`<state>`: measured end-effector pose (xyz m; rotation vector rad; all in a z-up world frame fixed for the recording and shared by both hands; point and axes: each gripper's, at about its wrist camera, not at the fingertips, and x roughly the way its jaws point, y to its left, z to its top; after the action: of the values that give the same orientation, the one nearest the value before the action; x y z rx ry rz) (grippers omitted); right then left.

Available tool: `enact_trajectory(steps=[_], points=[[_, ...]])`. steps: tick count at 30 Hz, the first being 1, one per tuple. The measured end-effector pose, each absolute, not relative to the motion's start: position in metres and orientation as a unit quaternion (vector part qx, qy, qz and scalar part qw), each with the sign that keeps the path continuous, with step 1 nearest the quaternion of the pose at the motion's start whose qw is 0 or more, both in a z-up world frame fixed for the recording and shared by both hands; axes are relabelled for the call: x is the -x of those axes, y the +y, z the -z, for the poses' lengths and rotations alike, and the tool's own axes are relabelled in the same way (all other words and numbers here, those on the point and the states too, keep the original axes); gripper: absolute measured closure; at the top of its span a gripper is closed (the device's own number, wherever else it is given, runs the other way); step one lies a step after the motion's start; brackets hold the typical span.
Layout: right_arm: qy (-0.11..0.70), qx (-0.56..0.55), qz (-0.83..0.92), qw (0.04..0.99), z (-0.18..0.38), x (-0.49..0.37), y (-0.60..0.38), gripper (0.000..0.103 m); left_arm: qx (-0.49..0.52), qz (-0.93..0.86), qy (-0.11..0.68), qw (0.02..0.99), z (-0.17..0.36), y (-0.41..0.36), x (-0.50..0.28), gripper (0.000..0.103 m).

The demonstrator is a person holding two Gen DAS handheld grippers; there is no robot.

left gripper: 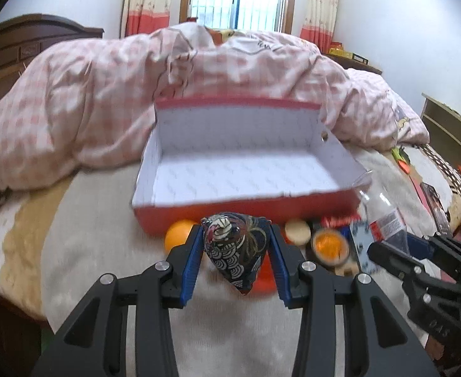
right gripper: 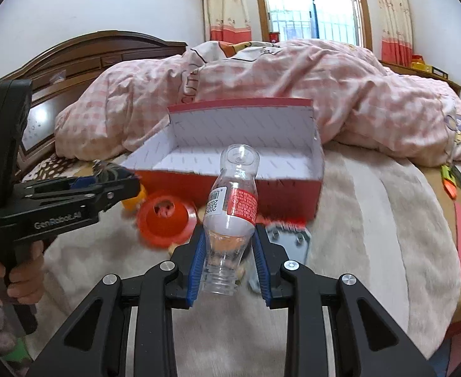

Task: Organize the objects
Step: 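Carry the beanbag and bottle into the shoebox and open both tools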

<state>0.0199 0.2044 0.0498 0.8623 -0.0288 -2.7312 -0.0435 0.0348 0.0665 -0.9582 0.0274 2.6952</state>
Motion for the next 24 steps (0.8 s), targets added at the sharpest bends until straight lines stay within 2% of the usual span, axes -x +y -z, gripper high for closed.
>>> enact_trajectory(steps=[12,24], points=[[0.004,-0.341,0.927,0.155,-0.074,0.057,0.196,0.072,0.35,-0.929,0.008,0.123,-0.082,0.05,0.122,0.063],[-0.017,-0.437,0.889,0.14,-0.053,0.149,0.195,0.072,0.432,-0.897,0.003,0.091,-0.051,0.058,0.205,0.063]])
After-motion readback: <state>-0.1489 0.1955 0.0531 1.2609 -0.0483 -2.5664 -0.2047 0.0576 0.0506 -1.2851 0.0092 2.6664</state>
